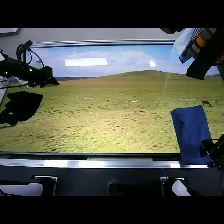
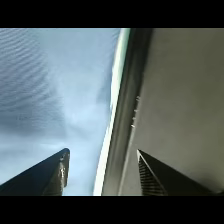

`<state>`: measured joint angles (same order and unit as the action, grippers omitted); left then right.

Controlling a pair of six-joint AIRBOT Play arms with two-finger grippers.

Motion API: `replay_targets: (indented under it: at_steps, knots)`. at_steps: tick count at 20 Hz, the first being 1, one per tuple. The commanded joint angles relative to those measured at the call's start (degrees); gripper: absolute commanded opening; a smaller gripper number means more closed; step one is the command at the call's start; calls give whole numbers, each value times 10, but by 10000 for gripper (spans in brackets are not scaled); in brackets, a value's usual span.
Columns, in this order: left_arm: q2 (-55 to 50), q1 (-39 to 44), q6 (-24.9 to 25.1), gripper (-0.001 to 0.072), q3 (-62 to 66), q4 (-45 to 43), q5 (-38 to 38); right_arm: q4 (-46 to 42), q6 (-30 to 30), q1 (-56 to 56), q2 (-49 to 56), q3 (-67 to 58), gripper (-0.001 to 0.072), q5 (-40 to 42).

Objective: Fold the clothes and pants, and hang the long-sleeved shirts on hangers.

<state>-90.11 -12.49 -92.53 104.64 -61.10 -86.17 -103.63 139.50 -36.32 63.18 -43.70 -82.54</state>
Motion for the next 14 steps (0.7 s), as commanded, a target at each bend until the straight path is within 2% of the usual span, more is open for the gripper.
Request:
replay_targets:
  at_steps: [1,2,4,6,9,10,12,14]
  knots:
    - [-5,0,0,28,-1,0,0,10,-53,1,-14,-46,337,19]
    - [-5,0,0,51,-5,0,1,43,-93,1,-20,-83,284,55]
    - [-5,0,1,50,-19,-3,2,193,-221,4,-25,-167,140,153]
    - [-3,1,28,22,-45,-7,6,325,-327,44,-25,-231,134,210]
    - [17,1,64,22,-118,-10,38,339,-383,182,-16,-264,94,212]
    - [32,0,70,22,-150,-14,50,334,-392,233,-10,-264,59,204]
    - [71,1,73,22,-215,-44,78,313,-395,339,8,-264,29,197]
    - [115,1,73,22,-272,-77,101,279,-391,434,22,-264,30,201]
